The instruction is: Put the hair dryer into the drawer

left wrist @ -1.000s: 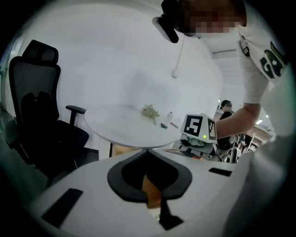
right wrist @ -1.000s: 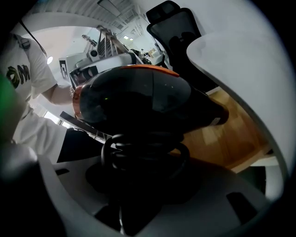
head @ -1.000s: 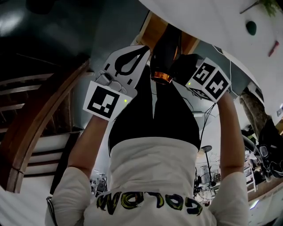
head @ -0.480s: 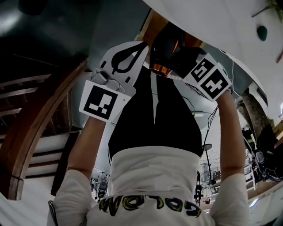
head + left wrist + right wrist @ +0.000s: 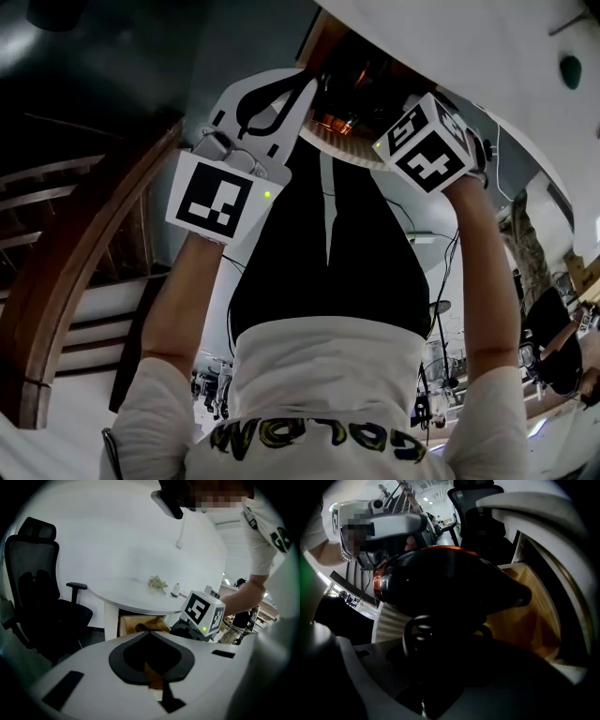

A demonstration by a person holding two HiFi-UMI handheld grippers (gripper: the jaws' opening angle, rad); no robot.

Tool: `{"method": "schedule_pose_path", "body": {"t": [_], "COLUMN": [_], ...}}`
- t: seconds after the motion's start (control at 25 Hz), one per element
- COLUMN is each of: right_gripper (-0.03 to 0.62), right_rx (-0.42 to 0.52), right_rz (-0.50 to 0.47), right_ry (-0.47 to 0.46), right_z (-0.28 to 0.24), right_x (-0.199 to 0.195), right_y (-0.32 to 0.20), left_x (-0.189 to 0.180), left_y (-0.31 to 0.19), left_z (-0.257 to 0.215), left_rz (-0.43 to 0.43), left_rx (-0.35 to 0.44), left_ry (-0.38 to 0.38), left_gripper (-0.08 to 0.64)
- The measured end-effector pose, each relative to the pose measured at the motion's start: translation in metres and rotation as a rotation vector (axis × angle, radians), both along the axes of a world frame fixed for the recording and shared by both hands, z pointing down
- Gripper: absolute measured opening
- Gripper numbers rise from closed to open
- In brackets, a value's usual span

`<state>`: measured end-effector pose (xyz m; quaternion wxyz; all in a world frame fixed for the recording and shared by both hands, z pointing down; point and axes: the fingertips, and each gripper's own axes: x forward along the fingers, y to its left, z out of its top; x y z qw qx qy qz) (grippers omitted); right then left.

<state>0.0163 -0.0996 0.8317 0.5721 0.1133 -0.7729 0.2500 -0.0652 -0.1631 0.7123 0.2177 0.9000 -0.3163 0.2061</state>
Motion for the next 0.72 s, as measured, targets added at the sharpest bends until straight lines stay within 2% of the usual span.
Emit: {"method": "schedule_pose_path", "body": {"t": [0.48, 0.72], "right_gripper": [0.235, 0.235], "right_rx": [0.088, 0.098], "right_rz": [-0.039, -0.044], "right_ry": [0.139, 0.195], "right_z": [0.033, 0.046], "right_x": [0.000, 0.000], "right_y": [-0.014, -0.015], "left_x": [-0.005, -0.007], "left_y": [-0.008, -0.006], "left_z": [0.024, 0.033], "left_rz": [-0.012, -0.014], "left_rx": [-0.017, -0.025], "left_ry": [-0.075, -0.091], "left_gripper": [0.012, 0.012]}}
